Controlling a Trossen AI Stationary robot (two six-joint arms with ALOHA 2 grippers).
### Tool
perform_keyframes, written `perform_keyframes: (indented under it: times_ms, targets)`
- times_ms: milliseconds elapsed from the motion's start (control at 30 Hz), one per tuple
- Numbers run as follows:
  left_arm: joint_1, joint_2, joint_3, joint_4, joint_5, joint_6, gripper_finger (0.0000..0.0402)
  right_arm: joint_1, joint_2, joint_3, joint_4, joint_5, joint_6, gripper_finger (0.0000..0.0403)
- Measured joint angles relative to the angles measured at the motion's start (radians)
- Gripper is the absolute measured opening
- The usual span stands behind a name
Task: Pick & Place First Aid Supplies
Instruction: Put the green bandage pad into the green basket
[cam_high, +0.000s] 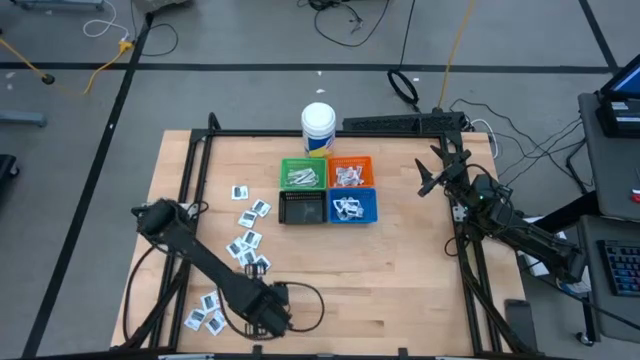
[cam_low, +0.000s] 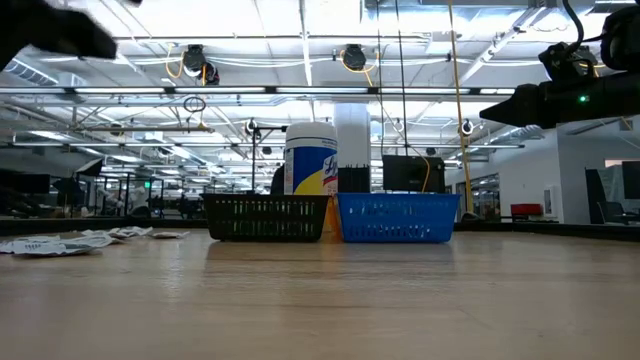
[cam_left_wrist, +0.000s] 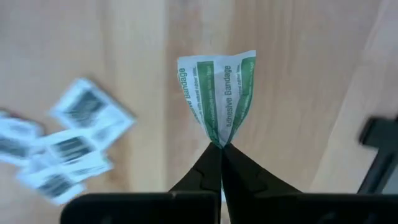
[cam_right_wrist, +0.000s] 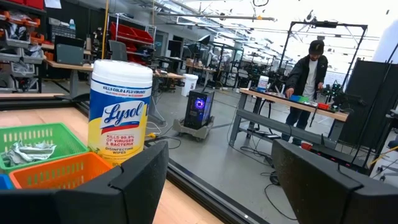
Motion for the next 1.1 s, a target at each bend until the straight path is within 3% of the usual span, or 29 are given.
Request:
perform_keyframes:
  times_ms: [533,767,1100]
  targets:
    - [0.057,-0.301,0.002,-0.198,-0.026,0.535,0.0002,0.0,0.0,0.0,0.0,0.0,0.0,0.0279]
    - [0.269,-0.339,0.002,-0.226,-0.062,0.679,0.0001,0.0,0.0,0.0,0.0,0.0,0.0,0.0279]
    - [0.665,-0.339,0.002,-0.231,-0.067,0.941,0.0001,0.0,0.0,0.0,0.0,0.0,0.0,0.0279]
